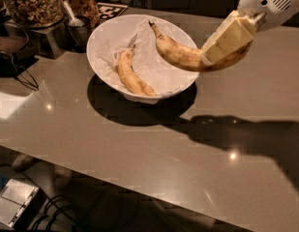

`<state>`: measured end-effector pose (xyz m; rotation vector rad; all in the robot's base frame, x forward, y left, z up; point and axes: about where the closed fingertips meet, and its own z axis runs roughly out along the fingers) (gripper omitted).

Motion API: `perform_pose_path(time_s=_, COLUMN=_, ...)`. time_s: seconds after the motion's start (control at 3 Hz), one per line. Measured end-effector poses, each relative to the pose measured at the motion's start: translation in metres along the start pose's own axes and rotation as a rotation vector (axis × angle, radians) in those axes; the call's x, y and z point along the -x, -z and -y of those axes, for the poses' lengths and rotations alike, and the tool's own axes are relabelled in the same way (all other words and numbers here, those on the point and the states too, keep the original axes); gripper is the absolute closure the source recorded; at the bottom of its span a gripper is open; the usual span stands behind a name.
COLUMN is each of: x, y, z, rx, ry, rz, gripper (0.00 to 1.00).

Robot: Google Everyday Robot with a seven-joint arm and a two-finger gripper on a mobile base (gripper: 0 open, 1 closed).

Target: Pick banana from white bowl

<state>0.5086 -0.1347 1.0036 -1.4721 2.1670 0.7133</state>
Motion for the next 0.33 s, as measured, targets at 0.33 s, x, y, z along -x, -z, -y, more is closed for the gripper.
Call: perform_pose_path(time_s=0.33, x=0.0056, y=-0.002, z=0.0054, rx=-0.019, ry=0.001, rz=0.017, gripper=1.0)
